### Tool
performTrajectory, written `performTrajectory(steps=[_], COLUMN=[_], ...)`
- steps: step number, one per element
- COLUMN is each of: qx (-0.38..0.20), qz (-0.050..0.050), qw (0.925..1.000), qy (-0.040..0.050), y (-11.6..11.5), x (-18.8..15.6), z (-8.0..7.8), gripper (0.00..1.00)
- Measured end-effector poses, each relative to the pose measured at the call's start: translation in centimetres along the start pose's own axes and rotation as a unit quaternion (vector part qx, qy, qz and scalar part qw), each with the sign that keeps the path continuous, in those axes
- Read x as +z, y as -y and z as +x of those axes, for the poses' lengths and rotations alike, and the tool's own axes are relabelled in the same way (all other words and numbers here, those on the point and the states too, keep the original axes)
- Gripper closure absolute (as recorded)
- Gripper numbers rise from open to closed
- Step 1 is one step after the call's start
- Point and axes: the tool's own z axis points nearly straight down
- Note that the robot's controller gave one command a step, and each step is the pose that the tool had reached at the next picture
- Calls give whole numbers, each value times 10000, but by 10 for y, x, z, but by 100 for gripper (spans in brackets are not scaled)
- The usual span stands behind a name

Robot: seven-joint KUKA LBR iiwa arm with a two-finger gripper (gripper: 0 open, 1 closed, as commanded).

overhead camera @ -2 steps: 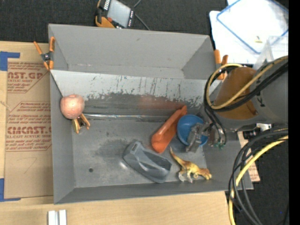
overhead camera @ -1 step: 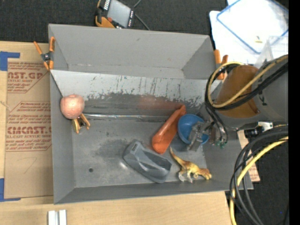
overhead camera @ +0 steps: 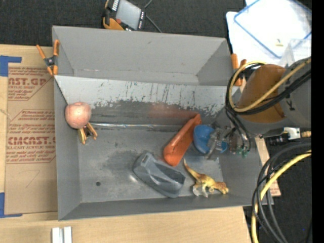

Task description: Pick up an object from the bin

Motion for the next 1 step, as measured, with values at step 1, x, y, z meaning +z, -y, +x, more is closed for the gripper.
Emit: performTrajectory(steps=[1], qx=[-2], qz=[-4], qw=[10000], qy=[38], y=[0], x=[-36], z=[-2], gripper=[100])
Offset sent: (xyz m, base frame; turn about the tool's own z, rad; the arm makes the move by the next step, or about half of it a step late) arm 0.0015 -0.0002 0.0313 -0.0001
